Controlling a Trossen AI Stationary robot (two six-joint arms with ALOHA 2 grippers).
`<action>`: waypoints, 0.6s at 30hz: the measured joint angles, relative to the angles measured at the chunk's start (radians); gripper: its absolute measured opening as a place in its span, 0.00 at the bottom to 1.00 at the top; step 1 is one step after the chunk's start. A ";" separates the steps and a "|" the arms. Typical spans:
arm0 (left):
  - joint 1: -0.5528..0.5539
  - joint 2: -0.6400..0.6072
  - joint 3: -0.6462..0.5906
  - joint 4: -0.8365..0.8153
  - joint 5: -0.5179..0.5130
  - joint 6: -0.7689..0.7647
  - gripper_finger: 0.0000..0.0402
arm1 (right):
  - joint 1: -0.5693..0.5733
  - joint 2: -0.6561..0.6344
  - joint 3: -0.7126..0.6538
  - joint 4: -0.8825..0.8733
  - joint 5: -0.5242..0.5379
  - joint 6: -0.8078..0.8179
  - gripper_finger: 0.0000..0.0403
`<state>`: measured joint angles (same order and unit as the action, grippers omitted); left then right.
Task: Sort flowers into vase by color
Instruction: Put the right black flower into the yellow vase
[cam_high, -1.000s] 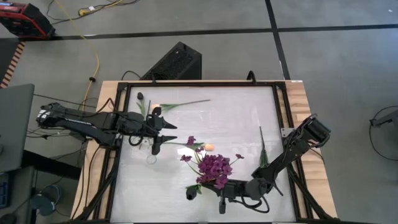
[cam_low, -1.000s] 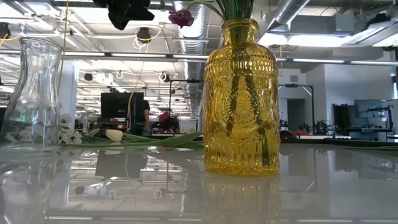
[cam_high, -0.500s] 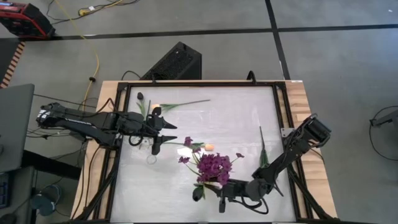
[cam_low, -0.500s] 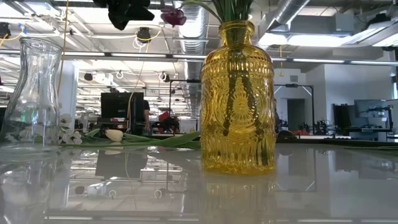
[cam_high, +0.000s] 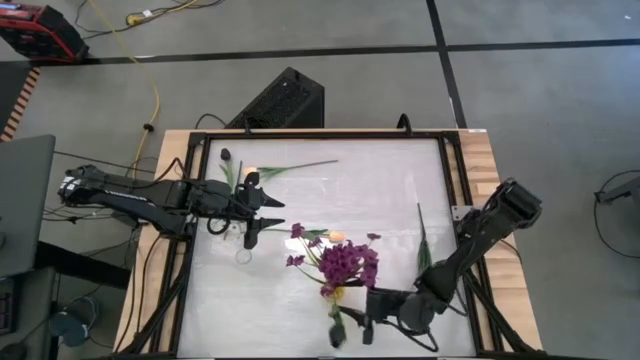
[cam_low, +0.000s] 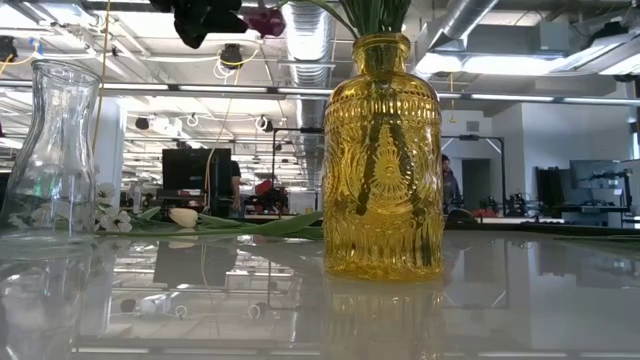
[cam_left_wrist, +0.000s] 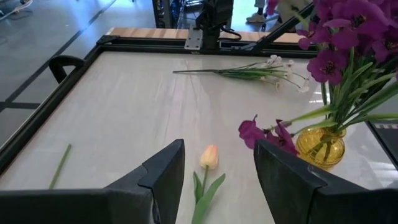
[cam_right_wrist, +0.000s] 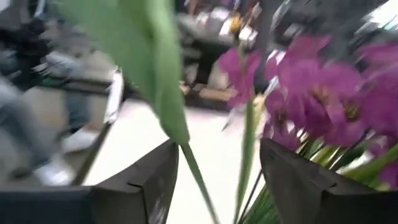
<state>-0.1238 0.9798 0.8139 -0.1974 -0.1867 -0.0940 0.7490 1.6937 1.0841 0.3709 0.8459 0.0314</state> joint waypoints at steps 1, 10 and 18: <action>0.000 0.000 0.000 0.001 0.000 0.000 0.45 | 0.000 -0.013 0.013 -0.079 -0.026 0.047 0.65; 0.000 0.000 0.000 0.001 -0.002 0.003 0.45 | -0.018 -0.096 0.155 -0.555 -0.257 0.243 0.67; 0.000 0.000 0.000 0.001 -0.002 -0.004 0.45 | -0.047 -0.109 0.341 -0.986 -0.543 0.462 0.67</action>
<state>-0.1238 0.9798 0.8139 -0.1967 -0.1890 -0.0978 0.7018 1.5844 1.4253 -0.6147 0.3026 0.4932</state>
